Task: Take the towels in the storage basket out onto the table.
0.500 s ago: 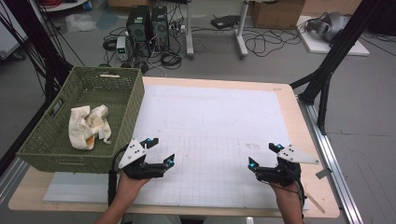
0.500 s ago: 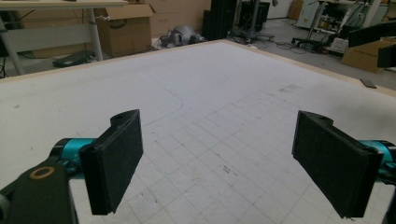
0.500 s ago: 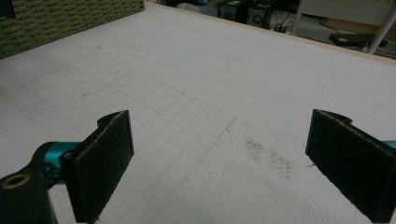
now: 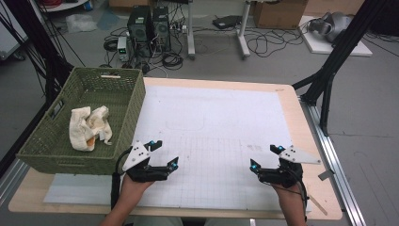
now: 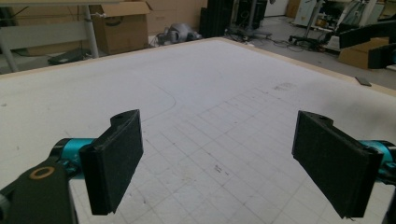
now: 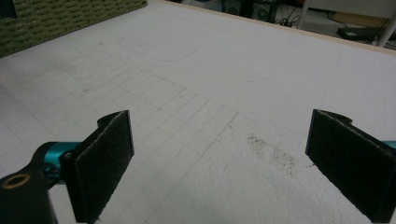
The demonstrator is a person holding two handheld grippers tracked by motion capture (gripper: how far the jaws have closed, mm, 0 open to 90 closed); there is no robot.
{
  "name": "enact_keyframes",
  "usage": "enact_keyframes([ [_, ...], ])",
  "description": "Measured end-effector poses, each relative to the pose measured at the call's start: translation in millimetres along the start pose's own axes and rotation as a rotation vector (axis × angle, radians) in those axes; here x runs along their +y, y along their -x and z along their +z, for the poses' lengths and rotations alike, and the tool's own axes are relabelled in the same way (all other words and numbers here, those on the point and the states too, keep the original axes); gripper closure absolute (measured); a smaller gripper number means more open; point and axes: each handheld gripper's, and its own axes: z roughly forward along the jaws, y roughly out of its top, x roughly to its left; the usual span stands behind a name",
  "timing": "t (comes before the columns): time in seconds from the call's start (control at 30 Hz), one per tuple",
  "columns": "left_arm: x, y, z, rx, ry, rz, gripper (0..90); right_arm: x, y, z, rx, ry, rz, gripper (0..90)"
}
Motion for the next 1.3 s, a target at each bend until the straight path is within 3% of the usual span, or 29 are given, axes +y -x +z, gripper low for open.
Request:
enact_keyframes([
  [0.23,5.6,4.0,-6.1,-0.016,0.018,-0.018,16.7,0.8,-6.3,4.1,0.014,-0.012,-0.001,7.0],
  [0.3,12.7,2.6,-10.7,-0.025,0.041,-0.050,16.4,1.0,-7.8,4.9,0.016,-0.014,-0.004,7.0],
  [0.37,15.7,2.1,-12.1,-0.023,0.043,-0.052,16.4,0.5,-8.3,5.9,0.014,-0.020,-0.012,7.0],
  [0.67,36.4,-9.4,-25.5,0.015,0.072,-0.058,16.4,-0.7,-5.1,7.6,0.024,-0.018,0.007,7.0],
  [0.87,48.3,-21.7,-38.3,0.048,0.104,-0.063,16.4,1.1,-7.7,9.2,0.030,-0.011,-0.007,7.0],
  [1.1,74.4,-46.7,-65.5,0.105,0.150,-0.059,16.4,1.3,-4.5,8.4,0.020,-0.009,0.013,7.0],
  [1.2,85.6,-65.3,-80.1,0.146,0.147,-0.056,16.4,0.8,-4.1,7.8,0.018,-0.010,0.012,7.0],
  [1.23,91.8,-78.0,-89.9,0.171,0.141,-0.055,16.4,0.7,-4.0,7.8,0.019,-0.011,0.011,7.0],
  [1.27,91.8,-78.0,-89.9,0.171,0.141,-0.055,16.4,0.7,-4.0,7.8,0.019,-0.011,0.011,7.0],
  [1.3,97.3,-90.1,-99.5,0.203,0.136,-0.056,16.4,0.4,-4.1,7.7,0.021,-0.016,0.014,7.0],
])
